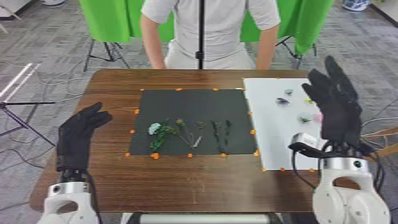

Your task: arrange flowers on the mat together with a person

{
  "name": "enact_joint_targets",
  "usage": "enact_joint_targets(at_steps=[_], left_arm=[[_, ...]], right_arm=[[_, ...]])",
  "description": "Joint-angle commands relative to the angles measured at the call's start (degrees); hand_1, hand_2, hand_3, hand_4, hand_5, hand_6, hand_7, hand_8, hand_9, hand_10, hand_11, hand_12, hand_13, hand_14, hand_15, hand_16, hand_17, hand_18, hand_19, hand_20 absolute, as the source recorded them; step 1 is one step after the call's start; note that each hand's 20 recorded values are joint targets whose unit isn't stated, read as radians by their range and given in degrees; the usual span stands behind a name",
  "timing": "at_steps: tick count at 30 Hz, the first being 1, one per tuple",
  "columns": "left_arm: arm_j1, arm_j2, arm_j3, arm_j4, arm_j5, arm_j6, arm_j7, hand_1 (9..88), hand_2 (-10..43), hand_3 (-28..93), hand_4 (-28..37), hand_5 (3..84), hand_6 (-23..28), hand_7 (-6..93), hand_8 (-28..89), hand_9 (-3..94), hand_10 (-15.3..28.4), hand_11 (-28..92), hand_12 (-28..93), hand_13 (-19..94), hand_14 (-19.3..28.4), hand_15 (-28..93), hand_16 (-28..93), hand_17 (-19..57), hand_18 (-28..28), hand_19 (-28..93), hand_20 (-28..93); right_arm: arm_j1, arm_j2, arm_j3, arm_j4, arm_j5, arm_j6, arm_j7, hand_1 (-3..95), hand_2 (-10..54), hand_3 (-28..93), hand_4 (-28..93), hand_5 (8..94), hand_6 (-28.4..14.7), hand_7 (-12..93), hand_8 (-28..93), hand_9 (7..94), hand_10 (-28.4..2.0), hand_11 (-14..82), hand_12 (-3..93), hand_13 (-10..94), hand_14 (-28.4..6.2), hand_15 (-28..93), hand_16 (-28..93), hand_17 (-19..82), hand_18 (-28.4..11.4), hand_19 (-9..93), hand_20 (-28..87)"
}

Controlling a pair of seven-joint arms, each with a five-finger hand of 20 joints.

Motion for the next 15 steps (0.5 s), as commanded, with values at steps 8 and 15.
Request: enact_joint_targets(at_steps=[8, 15], left_arm=[[-1.5, -0.42, 0.50, -0.50, 0.74, -0.09, -0.50, 23.4, 3.5, 67, -27.0, 51.2, 5.6, 16.8, -5, 51.0, 14.8, 24, 15, 42, 19.7, 25, 1, 5.6, 13.3, 12, 16], [0.0, -1.13, 0.36, -1.09, 0.77, 0.34, -1.31, 23.5, 3.5, 67, -26.7, 51.0, 5.5, 16.7, -5, 51.0, 14.7, 24, 15, 41, 19.6, 25, 1, 5.3, 13.4, 12, 17]], right_arm=[[-2.7, -2.3, -1.3, 0.8, 3.6, -1.1, -2.8, 5.7, 3.8, 80, -19, 26.9, -1.2, 8, -9, 38.3, -14.0, 3.6, 9.2, 30, -9.9, 9, 8, 19, -14.0, 4, 26], [-3.9, -2.9, -1.9, 0.7, 3.9, 0.2, -1.9, 5.8, 4.1, 80, -18, 27.2, -0.8, 9, -9, 38.7, -14.1, 3.6, 9.2, 30, -10.2, 10, 8, 20, -14.0, 5, 27]])
